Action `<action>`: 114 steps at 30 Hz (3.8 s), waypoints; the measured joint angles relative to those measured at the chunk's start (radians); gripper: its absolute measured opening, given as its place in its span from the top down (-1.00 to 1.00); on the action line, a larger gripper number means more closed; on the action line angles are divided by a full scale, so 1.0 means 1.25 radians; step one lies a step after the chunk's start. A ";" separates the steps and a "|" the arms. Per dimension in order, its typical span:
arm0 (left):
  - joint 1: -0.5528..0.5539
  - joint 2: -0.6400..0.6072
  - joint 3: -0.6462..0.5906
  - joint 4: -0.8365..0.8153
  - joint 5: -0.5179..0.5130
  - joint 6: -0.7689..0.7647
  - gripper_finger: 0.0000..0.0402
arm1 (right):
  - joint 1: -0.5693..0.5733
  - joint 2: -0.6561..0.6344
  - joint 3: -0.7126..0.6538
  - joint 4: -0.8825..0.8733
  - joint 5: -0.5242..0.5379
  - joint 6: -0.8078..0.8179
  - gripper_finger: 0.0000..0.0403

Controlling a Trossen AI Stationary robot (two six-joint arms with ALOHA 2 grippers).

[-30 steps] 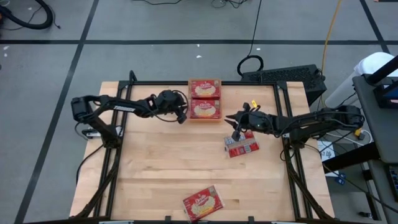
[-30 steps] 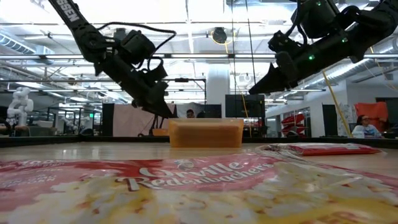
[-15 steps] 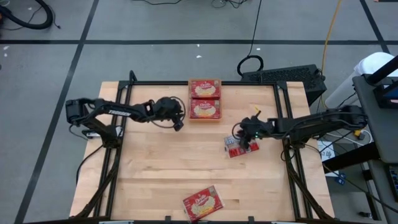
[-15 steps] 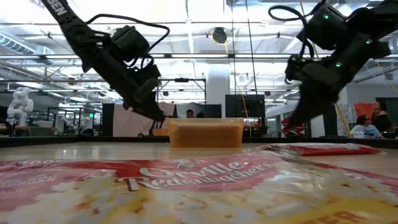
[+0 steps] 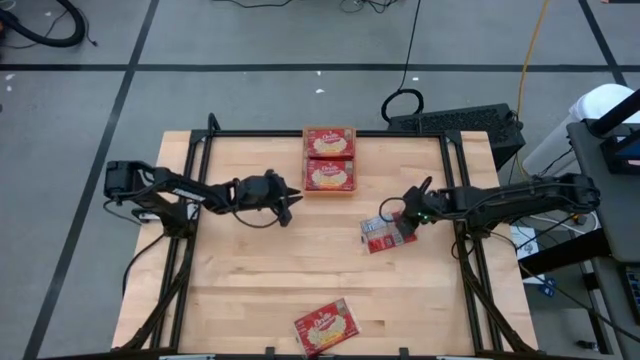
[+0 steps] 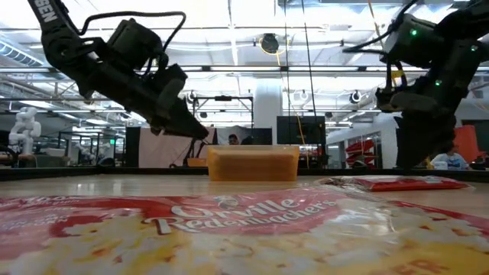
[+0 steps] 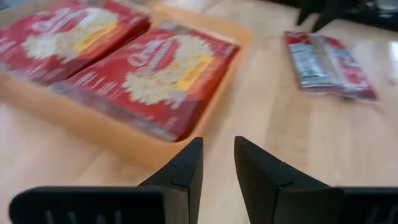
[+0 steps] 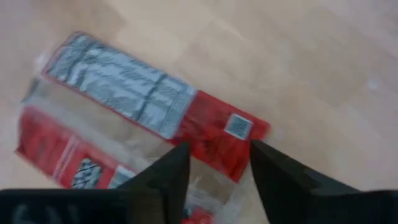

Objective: Sort popcorn bags into baskets
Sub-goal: Put the red popcorn bag into the orange bin

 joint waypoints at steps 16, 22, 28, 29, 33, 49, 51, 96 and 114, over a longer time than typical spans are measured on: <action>-0.068 0.000 0.000 0.048 -0.001 0.046 0.54 | 0.001 0.000 -0.168 0.291 0.033 0.140 0.04; -0.067 0.000 0.000 0.079 -0.001 0.047 0.54 | 0.001 0.004 -0.227 0.470 0.024 0.091 0.82; -0.094 0.000 0.000 0.134 0.035 0.046 0.54 | -0.004 0.005 -0.269 0.702 0.026 0.000 0.96; -0.101 0.000 0.000 0.143 0.043 0.048 0.54 | -0.006 0.005 -0.269 0.737 0.029 -0.021 0.98; -0.135 0.000 0.000 0.174 0.049 0.053 0.54 | -0.020 0.005 -0.269 0.837 0.040 -0.085 1.00; -0.160 0.295 0.240 0.209 0.036 -0.012 -0.43 | -0.035 0.014 -0.267 1.005 0.042 -0.380 1.00; -0.155 0.340 0.269 0.207 0.036 -0.043 -0.50 | -0.035 0.014 -0.267 1.017 0.041 -0.406 1.00; -0.259 -0.089 0.404 -0.508 -0.578 0.875 0.91 | -0.032 0.245 -0.172 1.407 0.067 0.149 -0.24; -0.307 0.095 0.405 -0.411 -0.884 1.069 0.91 | -0.072 0.491 0.043 1.486 -0.007 0.256 -0.29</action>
